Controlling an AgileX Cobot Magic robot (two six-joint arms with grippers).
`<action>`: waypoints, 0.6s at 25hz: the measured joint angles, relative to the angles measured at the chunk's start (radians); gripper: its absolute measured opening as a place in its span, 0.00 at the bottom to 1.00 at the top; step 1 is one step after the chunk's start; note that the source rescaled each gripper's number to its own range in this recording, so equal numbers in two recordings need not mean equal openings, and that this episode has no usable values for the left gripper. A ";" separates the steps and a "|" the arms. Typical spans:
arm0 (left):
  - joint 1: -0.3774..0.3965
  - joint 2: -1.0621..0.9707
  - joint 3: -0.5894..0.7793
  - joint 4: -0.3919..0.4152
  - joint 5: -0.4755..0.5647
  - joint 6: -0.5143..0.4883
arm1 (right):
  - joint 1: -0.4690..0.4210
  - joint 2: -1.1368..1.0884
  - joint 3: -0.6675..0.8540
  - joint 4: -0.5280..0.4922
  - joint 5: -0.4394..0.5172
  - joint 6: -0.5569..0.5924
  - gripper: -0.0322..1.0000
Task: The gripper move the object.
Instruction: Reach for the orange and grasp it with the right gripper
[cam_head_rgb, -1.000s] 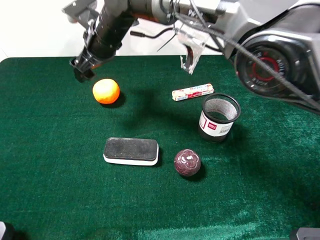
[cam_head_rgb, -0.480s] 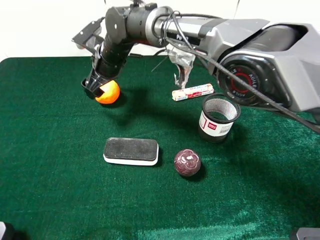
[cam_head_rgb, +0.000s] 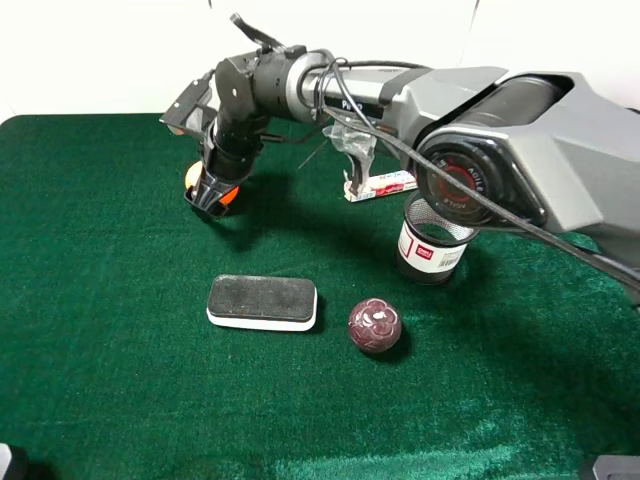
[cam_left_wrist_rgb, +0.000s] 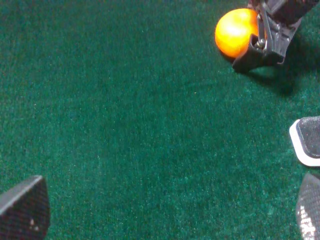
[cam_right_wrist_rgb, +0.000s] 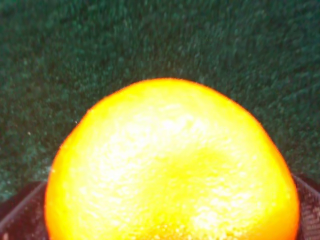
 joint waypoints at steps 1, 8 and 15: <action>0.000 0.000 0.000 0.000 0.000 0.000 | 0.000 0.001 0.000 0.000 0.000 0.001 0.99; 0.000 0.000 0.000 0.001 0.000 0.000 | 0.000 0.002 0.000 0.019 -0.002 0.001 0.99; 0.000 0.000 0.000 0.001 0.000 0.000 | 0.000 0.004 0.000 0.053 -0.024 0.002 0.99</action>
